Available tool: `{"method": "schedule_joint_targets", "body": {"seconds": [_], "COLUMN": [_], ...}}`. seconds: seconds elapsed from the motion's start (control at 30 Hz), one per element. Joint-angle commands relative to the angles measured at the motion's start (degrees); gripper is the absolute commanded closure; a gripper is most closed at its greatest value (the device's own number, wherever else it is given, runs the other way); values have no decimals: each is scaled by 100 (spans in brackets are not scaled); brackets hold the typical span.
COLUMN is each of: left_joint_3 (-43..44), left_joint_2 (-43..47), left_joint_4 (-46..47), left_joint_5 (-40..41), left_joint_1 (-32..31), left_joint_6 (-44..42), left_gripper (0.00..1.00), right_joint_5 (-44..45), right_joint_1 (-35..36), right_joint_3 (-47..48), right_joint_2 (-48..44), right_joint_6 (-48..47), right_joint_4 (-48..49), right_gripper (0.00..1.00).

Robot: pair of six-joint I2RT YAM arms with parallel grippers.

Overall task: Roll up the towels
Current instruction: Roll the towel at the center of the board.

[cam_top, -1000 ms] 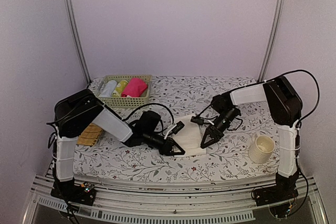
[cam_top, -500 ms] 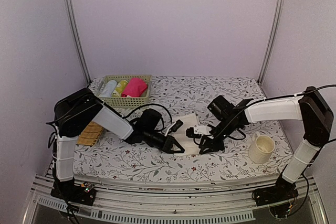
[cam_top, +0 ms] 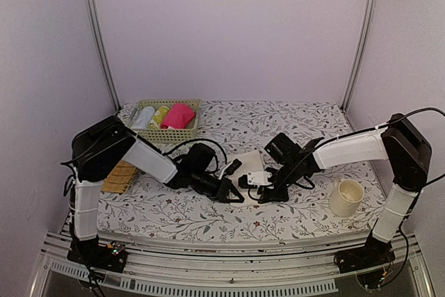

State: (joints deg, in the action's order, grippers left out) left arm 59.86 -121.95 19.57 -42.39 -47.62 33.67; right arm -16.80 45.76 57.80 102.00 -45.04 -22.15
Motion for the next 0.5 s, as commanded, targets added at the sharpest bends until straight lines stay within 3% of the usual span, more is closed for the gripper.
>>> {"method": "schedule_joint_targets", "body": {"seconds": [0.0,0.47], "left_joint_3": [-111,-141], "left_joint_2": [-274,-286], "left_joint_4": [-832,-850], "left_joint_5": [332,318], "left_joint_1": [96,139], "left_joint_6": [23,3], "left_gripper": [100,100], "right_joint_5": [226,503], "right_joint_1": [170,538], "right_joint_3": [16,-174], "right_joint_2": [-148,-286], "right_joint_6": [-60,-75], "right_joint_4": [123,180], "right_gripper": [68,68]}}
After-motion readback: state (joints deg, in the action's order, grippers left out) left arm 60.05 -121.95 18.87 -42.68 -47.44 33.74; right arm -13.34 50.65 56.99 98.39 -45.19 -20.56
